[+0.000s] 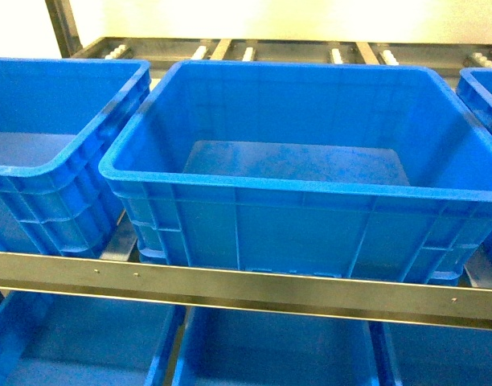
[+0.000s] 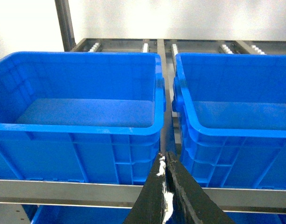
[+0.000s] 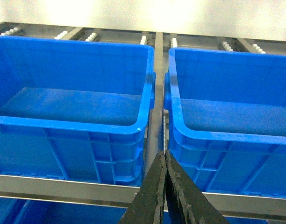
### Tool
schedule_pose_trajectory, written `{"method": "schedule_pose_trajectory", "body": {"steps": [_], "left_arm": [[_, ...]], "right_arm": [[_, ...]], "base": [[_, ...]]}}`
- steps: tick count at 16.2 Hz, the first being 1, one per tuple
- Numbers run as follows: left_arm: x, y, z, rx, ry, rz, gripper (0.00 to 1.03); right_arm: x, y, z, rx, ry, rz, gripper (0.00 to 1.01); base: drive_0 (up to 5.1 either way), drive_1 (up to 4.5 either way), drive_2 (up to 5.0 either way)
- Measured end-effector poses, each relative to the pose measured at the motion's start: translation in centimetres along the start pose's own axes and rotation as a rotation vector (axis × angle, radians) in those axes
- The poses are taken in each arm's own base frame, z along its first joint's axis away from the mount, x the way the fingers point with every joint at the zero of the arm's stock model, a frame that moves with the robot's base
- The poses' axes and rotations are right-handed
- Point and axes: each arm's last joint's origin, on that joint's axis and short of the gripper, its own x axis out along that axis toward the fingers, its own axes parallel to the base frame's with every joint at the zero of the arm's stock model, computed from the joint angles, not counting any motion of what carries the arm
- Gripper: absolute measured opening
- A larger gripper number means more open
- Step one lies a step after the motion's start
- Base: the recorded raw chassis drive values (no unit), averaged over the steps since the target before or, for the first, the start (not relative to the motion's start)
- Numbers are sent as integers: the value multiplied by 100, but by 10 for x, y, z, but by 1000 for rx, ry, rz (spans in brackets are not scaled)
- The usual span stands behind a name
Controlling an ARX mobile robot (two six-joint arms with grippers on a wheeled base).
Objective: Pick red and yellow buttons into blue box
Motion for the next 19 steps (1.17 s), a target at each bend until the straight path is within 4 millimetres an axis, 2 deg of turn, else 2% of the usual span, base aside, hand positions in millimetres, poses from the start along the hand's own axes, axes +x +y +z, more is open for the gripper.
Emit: {"method": "schedule_pose_trajectory", "body": {"steps": [11, 16, 17, 19], "left_arm": [[-25, 0, 5, 0, -19, -1, 2], [-31, 0, 5, 0, -20, -1, 2], [-37, 0, -1, 0, 32, 1, 2], [-41, 0, 2, 0, -10, 3, 2]], "right_arm": [[-28, 0, 7, 0, -26, 0, 2], [-34, 0, 7, 0, -25, 0, 2], [-36, 0, 7, 0, -27, 0, 2], [-45, 0, 0, 0, 22, 1, 2]], "base": [[0, 0, 0], [0, 0, 0], [0, 0, 0], [0, 0, 0]]}}
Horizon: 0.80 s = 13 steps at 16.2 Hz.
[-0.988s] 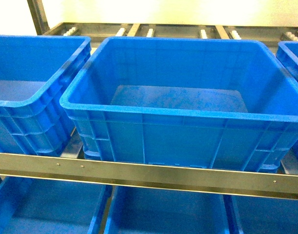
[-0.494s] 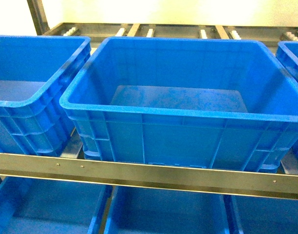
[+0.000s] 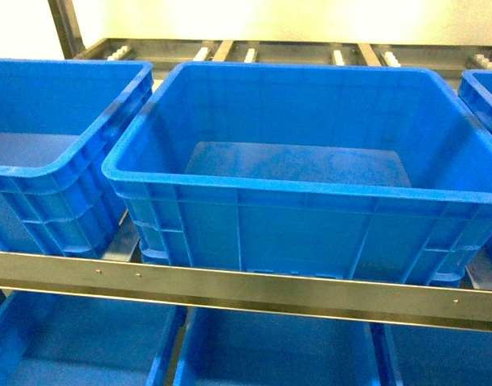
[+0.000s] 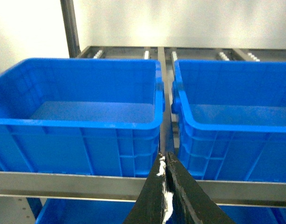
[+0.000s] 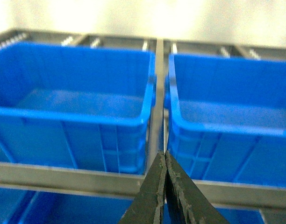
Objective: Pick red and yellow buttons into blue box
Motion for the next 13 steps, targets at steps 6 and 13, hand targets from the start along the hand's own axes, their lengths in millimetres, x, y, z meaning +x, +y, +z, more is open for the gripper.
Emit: {"method": "schedule_pose_trajectory", "body": {"steps": [6, 13], "left_arm": [[0, 0, -1, 0, 7, -4, 2], [0, 0, -1, 0, 7, -4, 56]], "right_arm": [[-2, 0, 3, 0, -38, -2, 2], [-2, 0, 3, 0, -38, -2, 50]], "base": [[0, 0, 0], [0, 0, 0]]}}
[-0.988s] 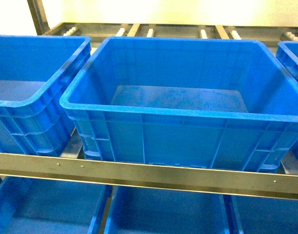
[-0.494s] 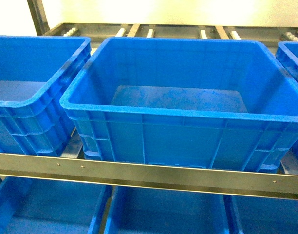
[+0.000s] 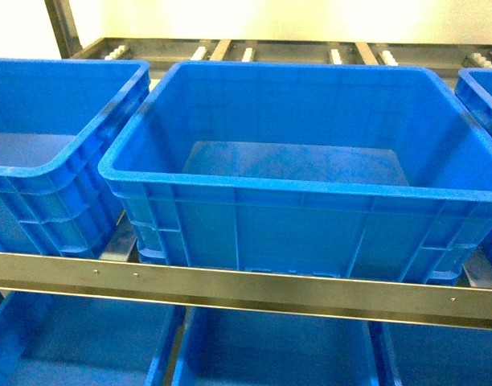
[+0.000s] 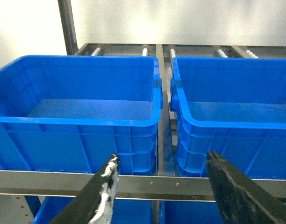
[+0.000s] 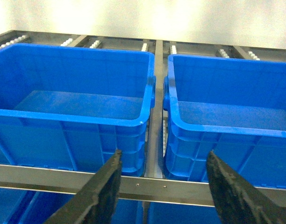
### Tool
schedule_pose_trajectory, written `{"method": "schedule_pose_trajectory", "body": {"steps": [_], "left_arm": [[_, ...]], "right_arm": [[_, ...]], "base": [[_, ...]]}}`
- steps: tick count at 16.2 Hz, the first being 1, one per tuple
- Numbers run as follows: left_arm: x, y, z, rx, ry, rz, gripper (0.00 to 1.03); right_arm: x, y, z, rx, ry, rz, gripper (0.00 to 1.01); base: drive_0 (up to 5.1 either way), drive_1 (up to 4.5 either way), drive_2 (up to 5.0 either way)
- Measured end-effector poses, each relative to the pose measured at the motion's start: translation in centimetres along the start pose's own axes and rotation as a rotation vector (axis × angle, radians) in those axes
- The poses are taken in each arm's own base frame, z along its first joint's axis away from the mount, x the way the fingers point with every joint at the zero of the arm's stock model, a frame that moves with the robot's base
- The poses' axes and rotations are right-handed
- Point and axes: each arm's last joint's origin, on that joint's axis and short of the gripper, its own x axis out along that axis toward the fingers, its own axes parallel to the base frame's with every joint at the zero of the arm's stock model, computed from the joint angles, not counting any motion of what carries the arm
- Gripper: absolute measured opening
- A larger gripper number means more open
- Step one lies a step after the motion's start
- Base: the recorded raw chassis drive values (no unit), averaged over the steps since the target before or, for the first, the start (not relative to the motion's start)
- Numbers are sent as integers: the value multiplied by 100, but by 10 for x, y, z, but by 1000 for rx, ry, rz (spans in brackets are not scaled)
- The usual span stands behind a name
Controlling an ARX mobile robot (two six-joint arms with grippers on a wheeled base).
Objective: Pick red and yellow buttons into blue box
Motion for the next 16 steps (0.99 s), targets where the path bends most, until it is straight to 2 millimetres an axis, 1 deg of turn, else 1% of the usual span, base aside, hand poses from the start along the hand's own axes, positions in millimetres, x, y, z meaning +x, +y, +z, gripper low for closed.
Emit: {"method": "schedule_pose_trajectory", "body": {"steps": [2, 3, 4, 5, 16], "left_arm": [[0, 0, 0, 0, 0, 0, 82], [0, 0, 0, 0, 0, 0, 93], [0, 0, 0, 3, 0, 0, 100], [0, 0, 0, 3, 0, 0, 97], [0, 0, 0, 3, 0, 0, 98]], "right_arm": [[0, 0, 0, 0, 0, 0, 76], [0, 0, 0, 0, 0, 0, 87], [0, 0, 0, 0, 0, 0, 99], [0, 0, 0, 0, 0, 0, 98], [0, 0, 0, 0, 0, 0, 98]], "base": [[0, 0, 0], [0, 0, 0], [0, 0, 0], [0, 0, 0], [0, 0, 0]]}}
